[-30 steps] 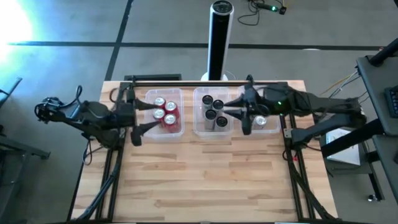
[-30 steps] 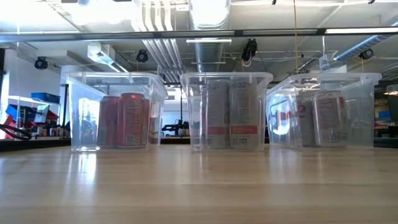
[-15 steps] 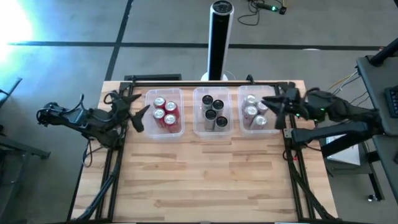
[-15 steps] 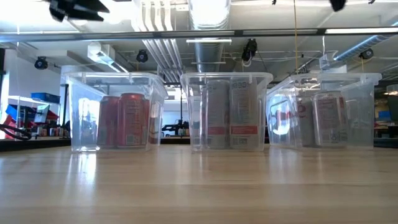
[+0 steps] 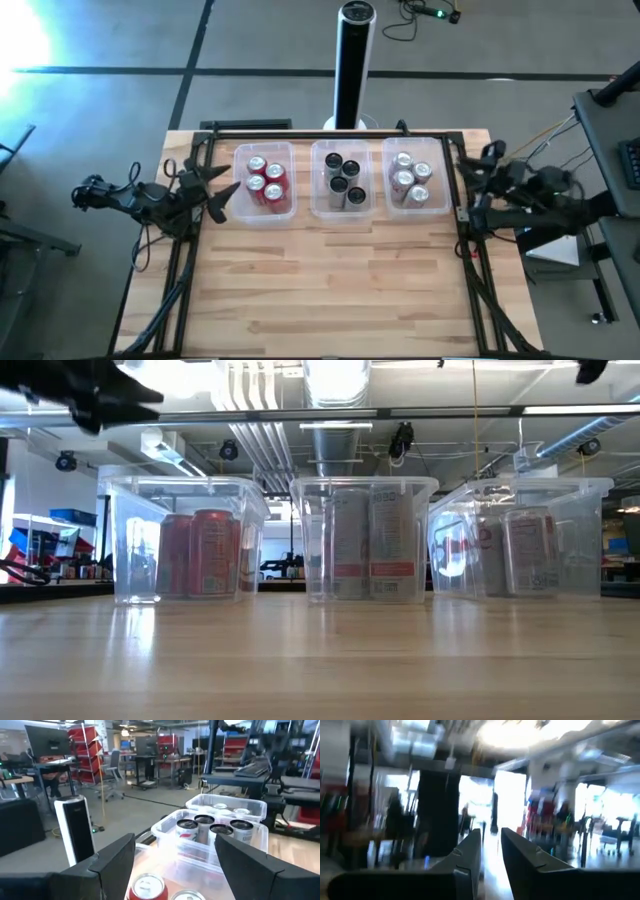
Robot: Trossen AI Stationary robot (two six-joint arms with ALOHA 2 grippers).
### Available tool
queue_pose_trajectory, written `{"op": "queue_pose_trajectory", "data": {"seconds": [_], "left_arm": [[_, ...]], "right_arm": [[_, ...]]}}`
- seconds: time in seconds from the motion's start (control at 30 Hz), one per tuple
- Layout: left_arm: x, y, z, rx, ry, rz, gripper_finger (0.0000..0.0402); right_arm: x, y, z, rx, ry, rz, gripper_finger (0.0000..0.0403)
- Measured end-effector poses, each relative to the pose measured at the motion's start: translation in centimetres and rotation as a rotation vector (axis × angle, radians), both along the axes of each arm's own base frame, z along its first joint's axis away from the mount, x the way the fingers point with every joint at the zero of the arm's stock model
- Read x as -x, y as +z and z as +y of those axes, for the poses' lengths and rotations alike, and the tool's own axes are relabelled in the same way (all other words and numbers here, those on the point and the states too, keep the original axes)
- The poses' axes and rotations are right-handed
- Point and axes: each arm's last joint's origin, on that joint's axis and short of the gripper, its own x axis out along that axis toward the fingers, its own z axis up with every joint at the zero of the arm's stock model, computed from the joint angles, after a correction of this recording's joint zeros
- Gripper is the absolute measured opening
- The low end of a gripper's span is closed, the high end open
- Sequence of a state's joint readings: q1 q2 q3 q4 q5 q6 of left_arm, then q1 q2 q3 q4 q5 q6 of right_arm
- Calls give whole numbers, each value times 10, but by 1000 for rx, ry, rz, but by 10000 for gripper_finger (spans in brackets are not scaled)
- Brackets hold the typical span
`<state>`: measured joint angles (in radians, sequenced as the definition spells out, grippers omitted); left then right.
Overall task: Sort soda cans
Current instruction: Return to Home Position
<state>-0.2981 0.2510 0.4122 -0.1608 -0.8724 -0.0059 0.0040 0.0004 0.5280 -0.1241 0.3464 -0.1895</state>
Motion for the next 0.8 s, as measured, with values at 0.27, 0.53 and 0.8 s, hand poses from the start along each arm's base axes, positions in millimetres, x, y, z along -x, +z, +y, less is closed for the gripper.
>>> {"op": "queue_pose_trajectory", "data": {"seconds": [0.27,0.53,0.8], "left_arm": [[9,-36,2,25,-36,-124,260],[-1,-68,-7,10,-288,-223,260],[-4,-73,-17,56,-636,-307,260]], "right_arm": [[-24,-13,3,40,86,-18,59],[-35,-41,3,14,125,-93,68],[-51,-75,4,-28,178,-127,82]]}}
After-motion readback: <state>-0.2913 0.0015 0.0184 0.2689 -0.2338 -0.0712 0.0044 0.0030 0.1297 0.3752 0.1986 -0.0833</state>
